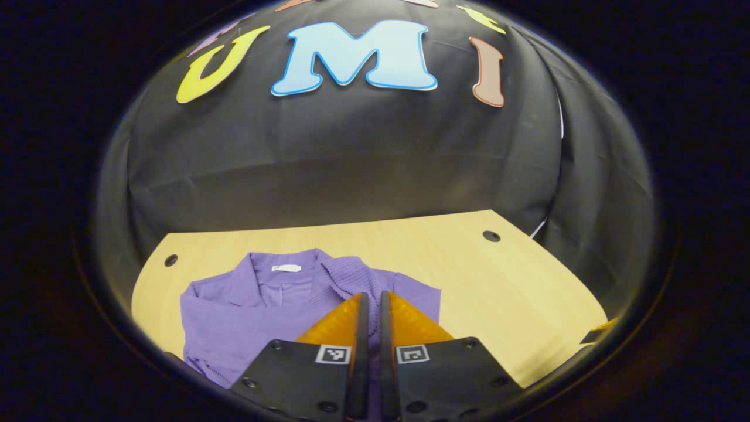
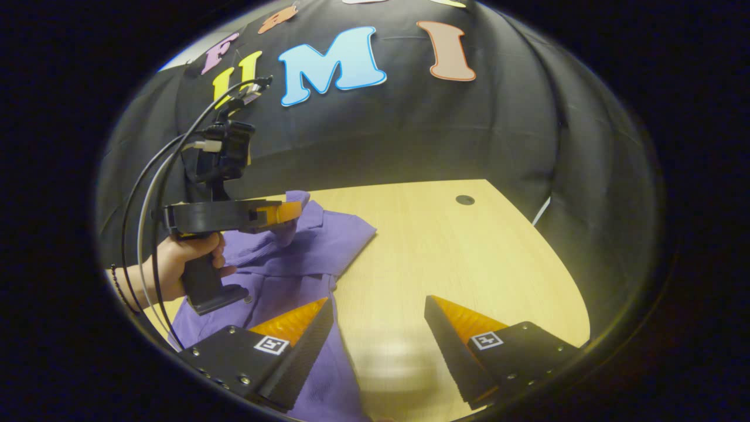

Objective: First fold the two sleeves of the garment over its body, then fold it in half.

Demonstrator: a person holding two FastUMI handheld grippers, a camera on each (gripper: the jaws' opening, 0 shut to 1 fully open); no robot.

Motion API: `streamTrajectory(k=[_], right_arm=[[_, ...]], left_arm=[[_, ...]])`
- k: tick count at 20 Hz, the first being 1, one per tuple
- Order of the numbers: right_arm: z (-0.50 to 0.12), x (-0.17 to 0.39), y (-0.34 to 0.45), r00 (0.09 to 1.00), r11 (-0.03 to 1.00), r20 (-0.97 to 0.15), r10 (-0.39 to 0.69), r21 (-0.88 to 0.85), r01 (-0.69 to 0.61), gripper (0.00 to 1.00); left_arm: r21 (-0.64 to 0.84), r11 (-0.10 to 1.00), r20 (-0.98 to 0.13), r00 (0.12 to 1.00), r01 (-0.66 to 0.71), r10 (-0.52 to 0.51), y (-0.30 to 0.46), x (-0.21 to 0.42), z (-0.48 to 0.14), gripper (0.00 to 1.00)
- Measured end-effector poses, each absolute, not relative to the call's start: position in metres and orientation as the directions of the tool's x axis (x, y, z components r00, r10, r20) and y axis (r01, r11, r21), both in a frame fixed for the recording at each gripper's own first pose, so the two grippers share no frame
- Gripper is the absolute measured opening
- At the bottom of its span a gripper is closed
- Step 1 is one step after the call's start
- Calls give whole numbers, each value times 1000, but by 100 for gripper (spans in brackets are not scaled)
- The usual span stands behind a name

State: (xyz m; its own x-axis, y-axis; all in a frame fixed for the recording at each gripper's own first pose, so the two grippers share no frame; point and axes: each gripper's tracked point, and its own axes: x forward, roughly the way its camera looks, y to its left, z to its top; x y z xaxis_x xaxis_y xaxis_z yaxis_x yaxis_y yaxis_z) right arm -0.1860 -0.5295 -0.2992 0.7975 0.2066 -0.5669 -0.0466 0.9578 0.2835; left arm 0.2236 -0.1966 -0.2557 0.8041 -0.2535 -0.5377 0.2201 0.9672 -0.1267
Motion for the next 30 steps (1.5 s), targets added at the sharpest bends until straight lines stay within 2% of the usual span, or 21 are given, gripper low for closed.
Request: streamTrajectory(k=[1, 6, 7, 18, 20, 26, 27, 28, 30], right_arm=[[-299, -187, -528, 798, 958, -567, 203, 283, -43, 96], [-295, -192, -515, 799, 963, -569, 192, 265, -43, 96], [-295, -195, -512, 800, 964, -569, 191, 262, -44, 96], [-307, -235, -472, 781, 969, -607, 148, 246, 8, 96], [-308, -242, -468, 777, 971, -616, 129, 237, 27, 96], [-324, -280, -457, 745, 977, -660, 93, 207, 61, 96], [-328, -287, -457, 739, 979, -668, 81, 191, 65, 100], [-330, -292, -458, 733, 982, -676, 73, 176, 65, 96], [-339, -304, -460, 716, 987, -696, 56, 149, 67, 96]], left_arm=[[-139, 965, -533, 805, 221, -261, -195, 224, -254, 20], [-164, 958, -513, 810, 234, -285, -183, 209, -241, 82], [-168, 959, -506, 814, 229, -283, -177, 204, -237, 90], [-161, 972, -525, 818, 173, -233, -69, 109, -225, 90], [-157, 974, -534, 815, 166, -225, -48, 87, -228, 96], [-170, 976, -585, 784, 134, -209, 7, 18, -247, 96], [-167, 978, -594, 778, 129, -204, 15, 8, -251, 96], [-162, 979, -603, 773, 125, -198, 25, -5, -256, 96], [-148, 981, -627, 756, 123, -189, 41, -31, -266, 96]])
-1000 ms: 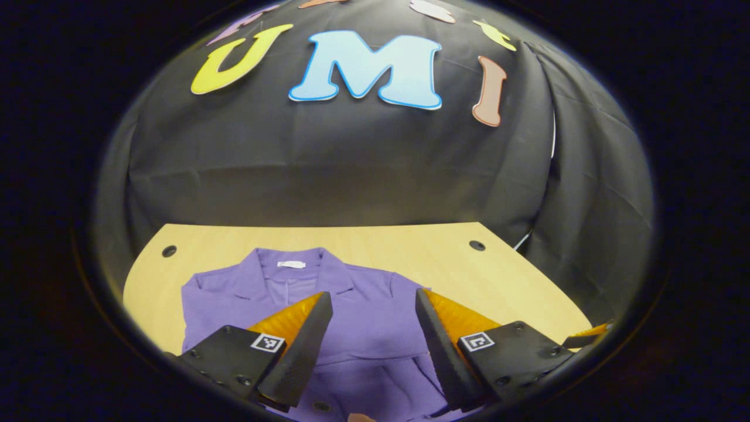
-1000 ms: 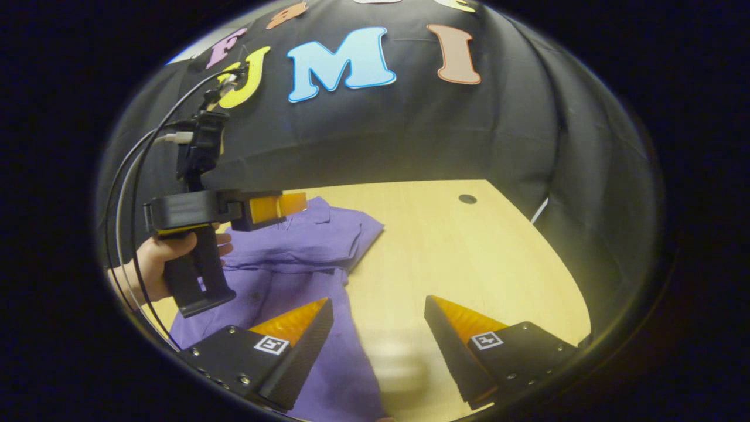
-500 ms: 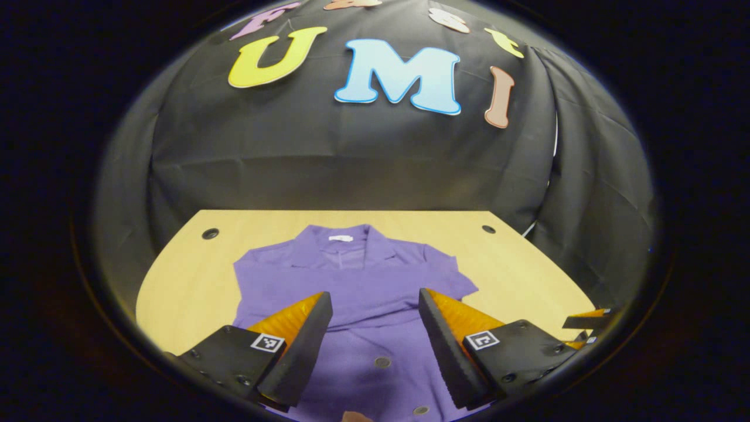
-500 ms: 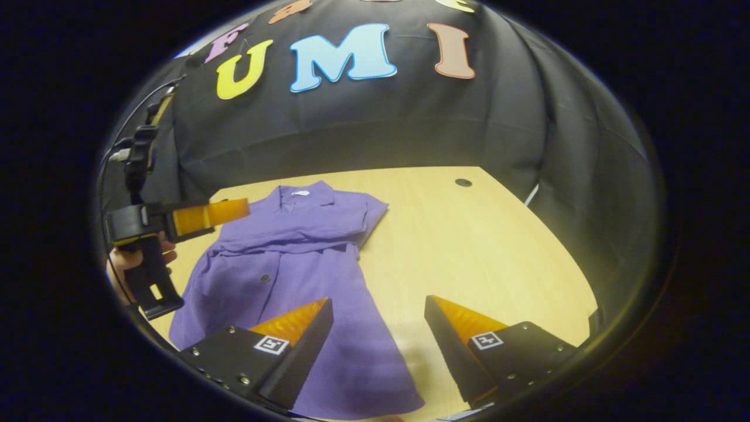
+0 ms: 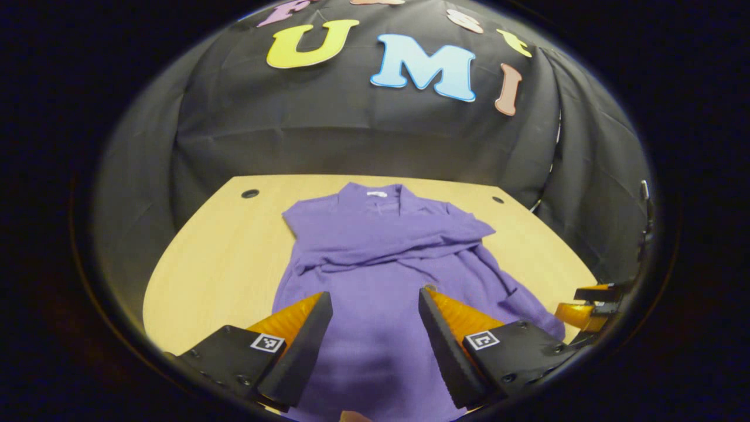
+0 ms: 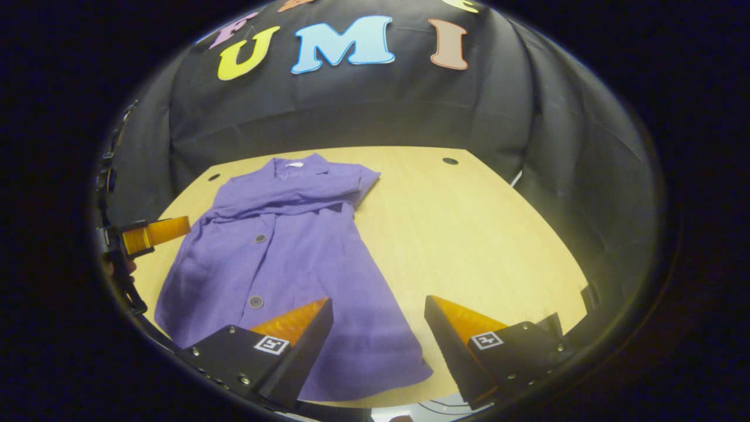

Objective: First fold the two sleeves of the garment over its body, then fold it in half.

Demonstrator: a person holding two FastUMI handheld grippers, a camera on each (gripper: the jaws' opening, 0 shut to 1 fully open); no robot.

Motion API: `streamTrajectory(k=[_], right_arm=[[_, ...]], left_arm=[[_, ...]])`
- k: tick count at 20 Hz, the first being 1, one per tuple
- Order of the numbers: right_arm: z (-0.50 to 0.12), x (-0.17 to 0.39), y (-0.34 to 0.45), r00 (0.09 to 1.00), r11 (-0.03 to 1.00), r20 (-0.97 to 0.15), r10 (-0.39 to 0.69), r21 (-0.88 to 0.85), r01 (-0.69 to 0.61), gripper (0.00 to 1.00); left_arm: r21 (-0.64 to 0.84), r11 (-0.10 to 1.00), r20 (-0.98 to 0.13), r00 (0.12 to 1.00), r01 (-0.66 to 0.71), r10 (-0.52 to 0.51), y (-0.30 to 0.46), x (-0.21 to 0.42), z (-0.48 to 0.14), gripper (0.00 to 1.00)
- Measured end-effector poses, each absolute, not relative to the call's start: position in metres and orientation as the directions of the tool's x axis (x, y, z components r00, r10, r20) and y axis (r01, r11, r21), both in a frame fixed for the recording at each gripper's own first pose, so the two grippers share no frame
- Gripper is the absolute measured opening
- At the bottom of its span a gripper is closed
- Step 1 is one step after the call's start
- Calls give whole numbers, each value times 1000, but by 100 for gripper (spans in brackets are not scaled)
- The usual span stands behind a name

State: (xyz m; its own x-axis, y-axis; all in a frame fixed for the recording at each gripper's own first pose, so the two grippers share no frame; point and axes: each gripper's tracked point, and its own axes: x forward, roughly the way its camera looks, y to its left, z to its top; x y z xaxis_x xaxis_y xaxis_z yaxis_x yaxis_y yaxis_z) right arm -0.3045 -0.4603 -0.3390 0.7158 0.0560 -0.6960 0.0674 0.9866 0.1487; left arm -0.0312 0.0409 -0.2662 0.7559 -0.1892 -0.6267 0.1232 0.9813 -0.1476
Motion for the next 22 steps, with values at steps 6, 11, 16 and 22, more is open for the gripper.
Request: streamTrajectory(k=[6, 11, 16, 22], right_arm=[[-363, -326, -468, 672, 993, -741, 6, 85, 84, 96], [-377, -338, -462, 645, 991, -764, 16, 98, 93, 94], [-390, -345, -460, 616, 991, -787, 16, 96, 97, 94], [-397, -348, -457, 607, 989, -795, 22, 104, 101, 94]], left_arm=[[-100, 988, -658, 736, 120, -156, 85, -99, -283, 96], [-88, 993, -698, 706, 82, -120, 118, -145, -299, 96], [-74, 993, -725, 679, 91, -116, 131, -172, -313, 96], [-86, 993, -749, 652, 81, -118, 128, -190, -333, 96]])
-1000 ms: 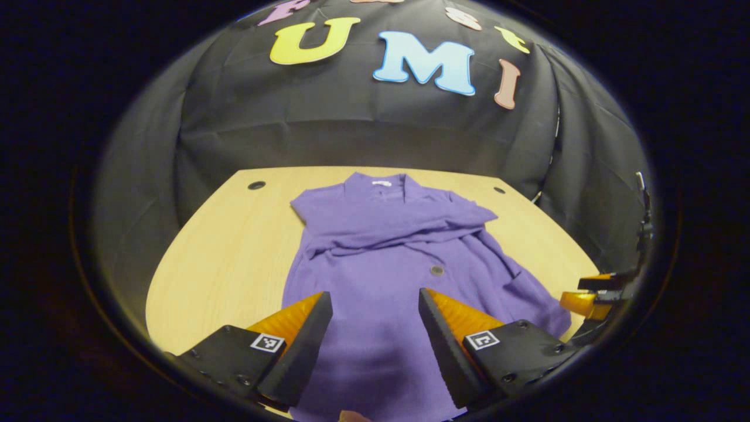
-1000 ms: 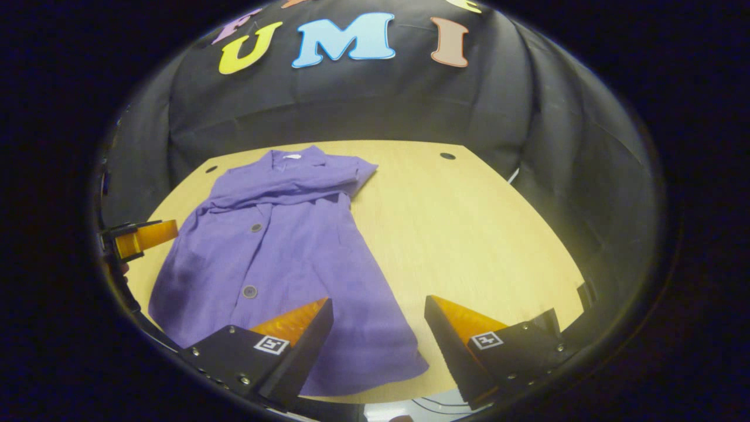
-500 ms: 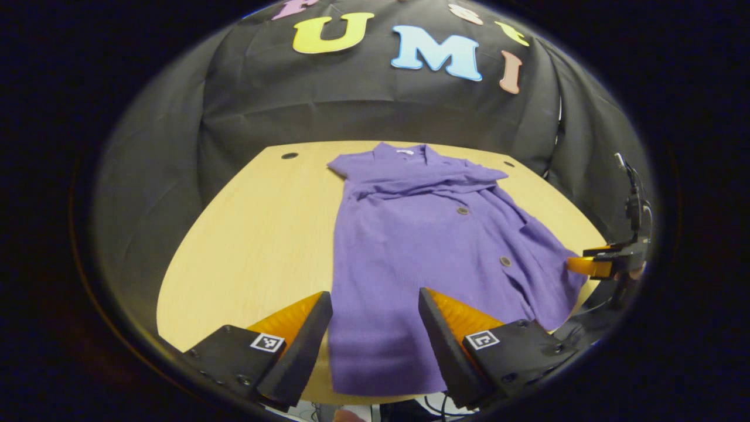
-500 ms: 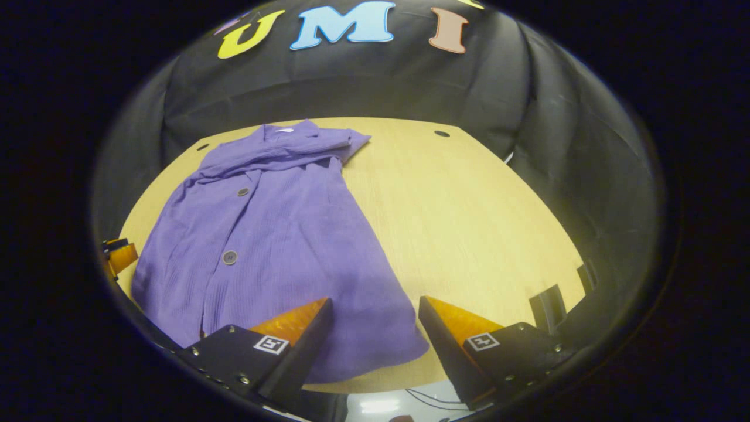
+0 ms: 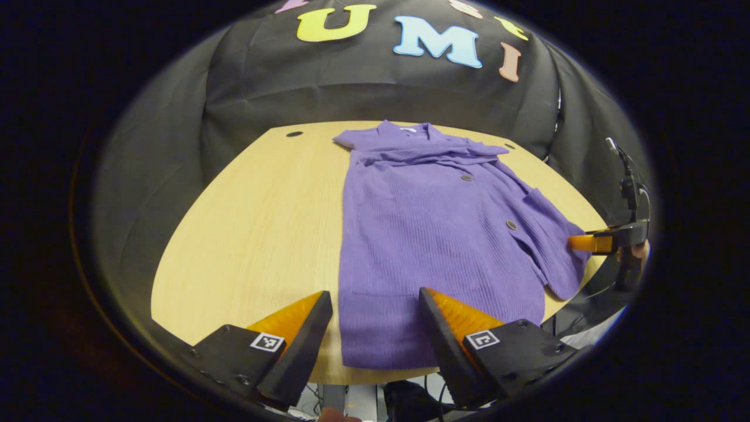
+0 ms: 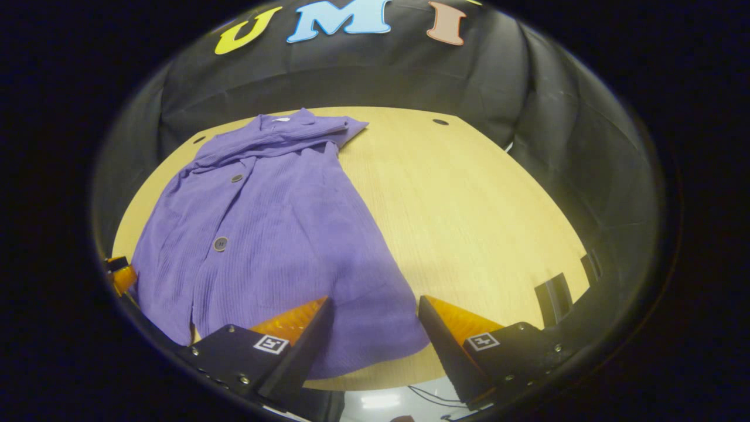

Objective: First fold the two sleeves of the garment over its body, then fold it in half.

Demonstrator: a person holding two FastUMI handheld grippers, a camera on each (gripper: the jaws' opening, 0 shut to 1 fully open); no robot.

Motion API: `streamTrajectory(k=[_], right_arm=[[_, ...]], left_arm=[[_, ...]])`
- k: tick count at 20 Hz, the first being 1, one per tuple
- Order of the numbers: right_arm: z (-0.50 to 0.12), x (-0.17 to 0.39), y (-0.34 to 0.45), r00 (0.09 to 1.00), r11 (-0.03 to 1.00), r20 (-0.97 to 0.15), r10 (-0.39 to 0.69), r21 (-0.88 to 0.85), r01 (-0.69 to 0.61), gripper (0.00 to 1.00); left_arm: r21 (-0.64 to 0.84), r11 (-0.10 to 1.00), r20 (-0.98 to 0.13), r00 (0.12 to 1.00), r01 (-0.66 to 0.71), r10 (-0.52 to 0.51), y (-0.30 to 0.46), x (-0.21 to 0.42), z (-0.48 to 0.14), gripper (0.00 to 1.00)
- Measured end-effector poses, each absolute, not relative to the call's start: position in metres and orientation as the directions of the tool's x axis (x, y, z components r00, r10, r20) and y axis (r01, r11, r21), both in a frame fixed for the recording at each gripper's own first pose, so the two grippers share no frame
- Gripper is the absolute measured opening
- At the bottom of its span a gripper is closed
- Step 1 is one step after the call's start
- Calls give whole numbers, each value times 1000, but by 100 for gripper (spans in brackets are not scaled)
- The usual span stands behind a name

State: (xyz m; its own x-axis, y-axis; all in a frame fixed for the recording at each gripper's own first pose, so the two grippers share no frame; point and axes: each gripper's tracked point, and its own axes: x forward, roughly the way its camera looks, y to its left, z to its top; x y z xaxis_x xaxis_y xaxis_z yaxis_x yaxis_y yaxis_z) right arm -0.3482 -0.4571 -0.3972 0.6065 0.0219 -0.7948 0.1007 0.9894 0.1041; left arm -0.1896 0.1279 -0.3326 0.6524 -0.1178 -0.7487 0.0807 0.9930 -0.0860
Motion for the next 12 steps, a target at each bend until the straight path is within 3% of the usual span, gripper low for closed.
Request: streamTrajectory(k=[7, 8, 9, 12], right_arm=[[-404, -353, -454, 596, 989, -803, 18, 100, 106, 98], [-405, -354, -453, 598, 987, -801, 21, 112, 115, 94], [-406, -353, -451, 597, 984, -802, 30, 130, 125, 98], [-407, -354, -448, 595, 970, -802, 56, 185, 158, 98]], left_arm=[[-49, 996, -754, 651, 79, -88, 129, -193, -342, 96], [-41, 995, -756, 649, 90, -89, 127, -193, -342, 96], [-32, 994, -757, 647, 105, -92, 123, -194, -343, 96], [-29, 990, -756, 645, 135, -110, 116, -193, -343, 87]])
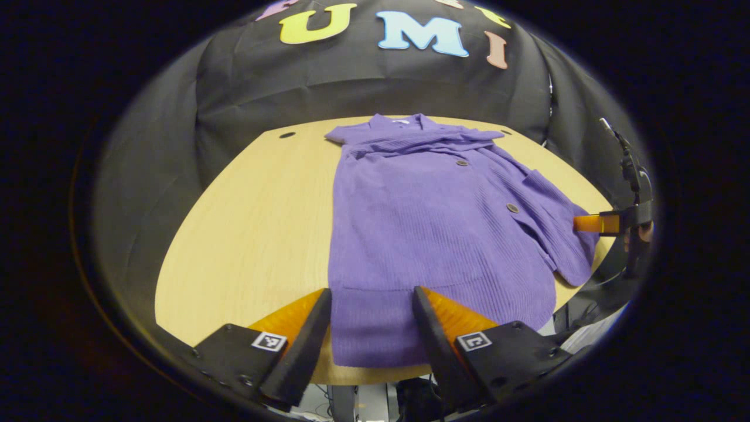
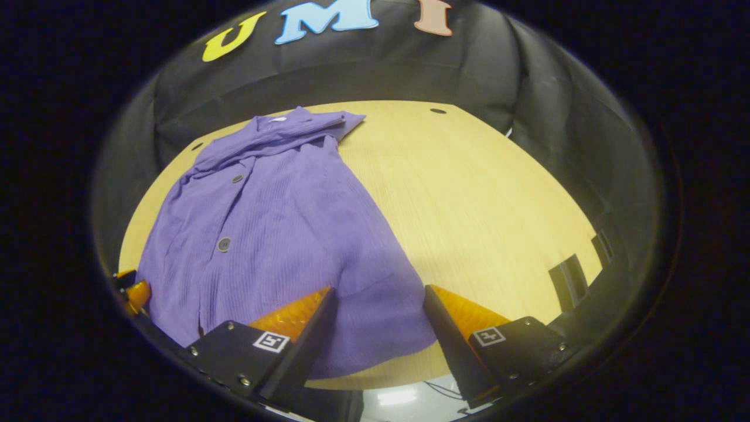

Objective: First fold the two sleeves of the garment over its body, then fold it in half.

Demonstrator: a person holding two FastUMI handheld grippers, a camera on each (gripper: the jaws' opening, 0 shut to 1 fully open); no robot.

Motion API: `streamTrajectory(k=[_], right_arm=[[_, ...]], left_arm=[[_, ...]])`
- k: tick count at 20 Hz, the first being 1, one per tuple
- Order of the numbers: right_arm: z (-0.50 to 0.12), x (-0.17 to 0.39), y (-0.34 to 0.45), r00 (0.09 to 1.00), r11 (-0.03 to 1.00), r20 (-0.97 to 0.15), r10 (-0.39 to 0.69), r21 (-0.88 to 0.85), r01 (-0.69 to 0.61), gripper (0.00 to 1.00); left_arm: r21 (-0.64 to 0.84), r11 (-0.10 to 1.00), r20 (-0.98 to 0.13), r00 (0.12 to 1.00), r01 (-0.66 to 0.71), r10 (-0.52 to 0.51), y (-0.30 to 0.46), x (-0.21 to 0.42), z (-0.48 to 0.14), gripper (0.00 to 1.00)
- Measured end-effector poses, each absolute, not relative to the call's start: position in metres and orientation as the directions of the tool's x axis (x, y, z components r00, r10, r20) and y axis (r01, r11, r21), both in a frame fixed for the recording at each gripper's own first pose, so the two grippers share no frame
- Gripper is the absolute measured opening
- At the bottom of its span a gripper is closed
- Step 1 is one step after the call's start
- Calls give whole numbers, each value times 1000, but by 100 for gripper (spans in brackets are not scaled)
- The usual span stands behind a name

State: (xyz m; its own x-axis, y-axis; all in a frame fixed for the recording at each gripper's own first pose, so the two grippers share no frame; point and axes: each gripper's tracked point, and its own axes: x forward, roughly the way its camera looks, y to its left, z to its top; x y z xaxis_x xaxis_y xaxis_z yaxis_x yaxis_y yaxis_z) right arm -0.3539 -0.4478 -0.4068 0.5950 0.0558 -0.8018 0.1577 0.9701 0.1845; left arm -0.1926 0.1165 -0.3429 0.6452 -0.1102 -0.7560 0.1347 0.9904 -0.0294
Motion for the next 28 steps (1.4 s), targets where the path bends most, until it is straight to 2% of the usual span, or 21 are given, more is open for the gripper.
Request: streamTrajectory(k=[2, 3, 4, 5, 6, 7, 9, 11, 12, 13, 15, 16, 18, 23, 28], right_arm=[[-407, -353, -444, 590, 973, -804, 66, 184, 142, 95], [-407, -351, -439, 589, 973, -805, 66, 183, 141, 80], [-405, -351, -434, 589, 974, -805, 71, 184, 134, 75], [-403, -350, -431, 588, 975, -806, 67, 178, 134, 66], [-403, -351, -430, 585, 978, -809, 62, 167, 128, 53], [-404, -352, -431, 580, 982, -812, 55, 149, 115, 50], [-404, -350, -427, 589, 981, -806, 63, 159, 112, 50], [-404, -348, -423, 572, 975, -819, 50, 163, 148, 13], [-400, -344, -424, 579, 972, -814, 44, 169, 163, 13], [-394, -345, -421, 582, 967, -811, 50, 186, 176, 4], [-385, -339, -417, 592, 958, -802, 79, 226, 178, 7], [-378, -336, -416, 605, 955, -791, 89, 240, 174, 4], [-355, -328, -415, 648, 953, -755, 101, 261, 156, 4], [-300, -302, -407, 735, 949, -668, 117, 294, 117, 4], [-256, -263, -407, 791, 952, -596, 136, 299, 61, 4]], left_arm=[[-41, 988, -755, 642, 151, -130, 112, -191, -344, 75], [-43, 987, -755, 641, 154, -133, 112, -191, -344, 61], [-41, 986, -758, 637, 163, -137, 111, -190, -345, 57], [-40, 985, -760, 634, 169, -139, 109, -189, -345, 56], [-58, 988, -752, 645, 143, -137, 109, -187, -341, 55], [-80, 990, -754, 644, 112, -134, 108, -185, -343, 17], [-101, 988, -753, 641, 116, -152, 104, -183, -344, 14], [-154, 983, -753, 632, 103, -185, 98, -180, -343, 11], [-201, 975, -752, 623, 93, -215, 93, -180, -342, 11], [-258, 963, -750, 612, 77, -250, 89, -179, -339, 10], [-321, 946, -745, 604, 48, -283, 87, -174, -333, 10], [-343, 938, -732, 613, 46, -297, 86, -171, -326, 10], [-374, 925, -703, 632, 63, -327, 83, -164, -306, 10], [-399, 906, -622, 684, 143, -381, 80, -138, -257, 10], [-439, 885, -549, 733, 157, -402, 79, -92, -211, 10]])
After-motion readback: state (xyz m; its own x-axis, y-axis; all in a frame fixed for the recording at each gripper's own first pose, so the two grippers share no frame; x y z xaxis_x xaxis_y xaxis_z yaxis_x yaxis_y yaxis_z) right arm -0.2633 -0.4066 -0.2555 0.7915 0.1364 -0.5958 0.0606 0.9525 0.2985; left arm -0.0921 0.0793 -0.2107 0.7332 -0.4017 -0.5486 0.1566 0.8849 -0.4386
